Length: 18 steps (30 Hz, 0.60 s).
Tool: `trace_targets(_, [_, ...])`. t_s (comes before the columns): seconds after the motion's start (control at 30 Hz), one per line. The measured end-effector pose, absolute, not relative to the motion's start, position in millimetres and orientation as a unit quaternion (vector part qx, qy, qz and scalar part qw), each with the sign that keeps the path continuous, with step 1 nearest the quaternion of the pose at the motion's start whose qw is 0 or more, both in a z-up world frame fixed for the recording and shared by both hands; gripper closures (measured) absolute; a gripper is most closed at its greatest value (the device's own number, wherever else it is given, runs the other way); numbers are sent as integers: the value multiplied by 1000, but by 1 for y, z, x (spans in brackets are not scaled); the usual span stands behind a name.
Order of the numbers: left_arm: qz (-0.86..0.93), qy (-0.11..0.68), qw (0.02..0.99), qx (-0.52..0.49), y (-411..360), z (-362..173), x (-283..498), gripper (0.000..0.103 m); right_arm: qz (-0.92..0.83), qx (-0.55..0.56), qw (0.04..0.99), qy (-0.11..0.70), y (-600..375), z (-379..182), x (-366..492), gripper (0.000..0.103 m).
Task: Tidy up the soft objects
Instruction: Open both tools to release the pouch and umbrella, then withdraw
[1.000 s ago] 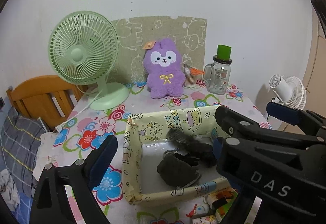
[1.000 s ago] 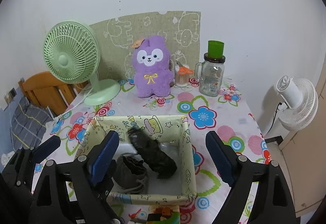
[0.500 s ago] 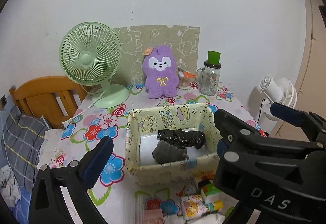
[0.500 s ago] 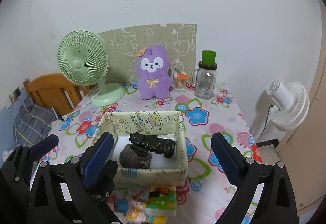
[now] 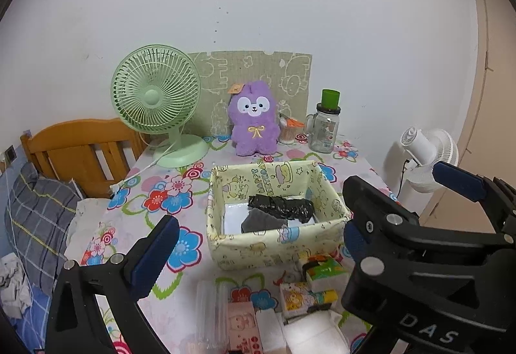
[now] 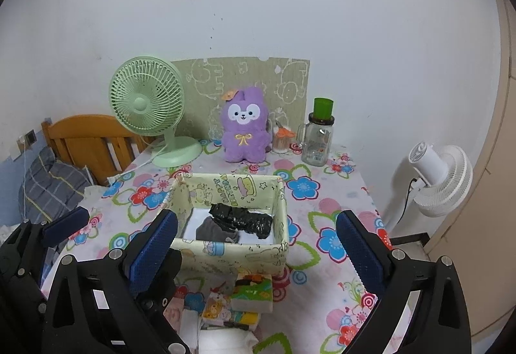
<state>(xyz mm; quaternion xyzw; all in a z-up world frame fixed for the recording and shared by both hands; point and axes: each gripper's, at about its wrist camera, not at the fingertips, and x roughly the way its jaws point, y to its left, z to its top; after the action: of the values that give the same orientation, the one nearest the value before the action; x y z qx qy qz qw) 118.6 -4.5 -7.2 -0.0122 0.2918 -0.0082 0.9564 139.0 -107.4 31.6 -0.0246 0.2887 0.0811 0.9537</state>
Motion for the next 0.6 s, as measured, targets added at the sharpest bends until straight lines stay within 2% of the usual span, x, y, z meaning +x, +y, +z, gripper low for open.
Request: trace_targets(0.6, [-9, 284, 959, -11, -8, -3, 73, 0, 91, -28, 957, 274, -111, 37, 90, 1])
